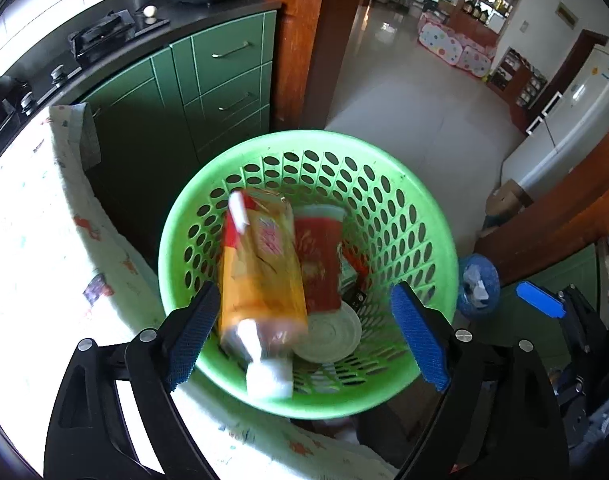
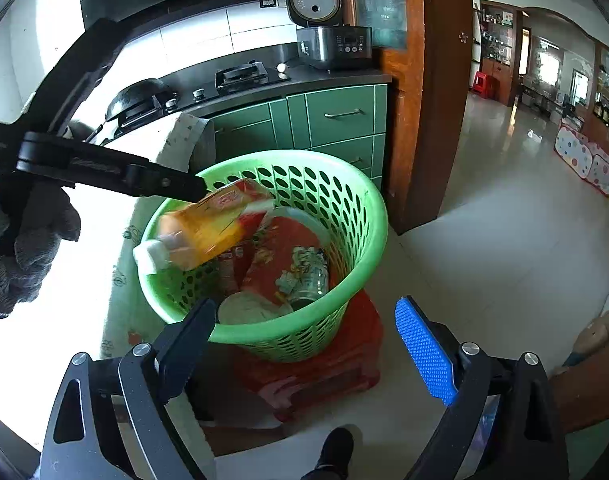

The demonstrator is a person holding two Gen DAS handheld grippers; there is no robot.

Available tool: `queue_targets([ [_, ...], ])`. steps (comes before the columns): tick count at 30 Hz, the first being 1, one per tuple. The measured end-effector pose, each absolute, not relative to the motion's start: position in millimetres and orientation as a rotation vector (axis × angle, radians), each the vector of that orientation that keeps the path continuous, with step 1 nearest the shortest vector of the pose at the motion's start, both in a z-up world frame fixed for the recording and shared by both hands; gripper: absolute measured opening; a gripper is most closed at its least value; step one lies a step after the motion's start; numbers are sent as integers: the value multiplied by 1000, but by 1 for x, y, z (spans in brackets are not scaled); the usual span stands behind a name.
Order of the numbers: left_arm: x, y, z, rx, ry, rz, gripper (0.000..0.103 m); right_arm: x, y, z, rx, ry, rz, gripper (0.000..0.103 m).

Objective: Collect trash

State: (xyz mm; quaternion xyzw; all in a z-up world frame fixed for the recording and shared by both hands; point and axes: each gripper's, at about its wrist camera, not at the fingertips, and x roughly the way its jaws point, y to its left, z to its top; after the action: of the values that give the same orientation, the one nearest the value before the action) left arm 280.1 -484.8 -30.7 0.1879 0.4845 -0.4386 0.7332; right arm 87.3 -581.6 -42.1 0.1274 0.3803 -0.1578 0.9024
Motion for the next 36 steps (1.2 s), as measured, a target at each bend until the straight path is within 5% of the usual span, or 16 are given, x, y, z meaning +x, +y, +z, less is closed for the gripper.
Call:
queue_targets([
  [36,173,-213,36,134,704,-697,97,41,-457,-4,280,744,-262,91],
])
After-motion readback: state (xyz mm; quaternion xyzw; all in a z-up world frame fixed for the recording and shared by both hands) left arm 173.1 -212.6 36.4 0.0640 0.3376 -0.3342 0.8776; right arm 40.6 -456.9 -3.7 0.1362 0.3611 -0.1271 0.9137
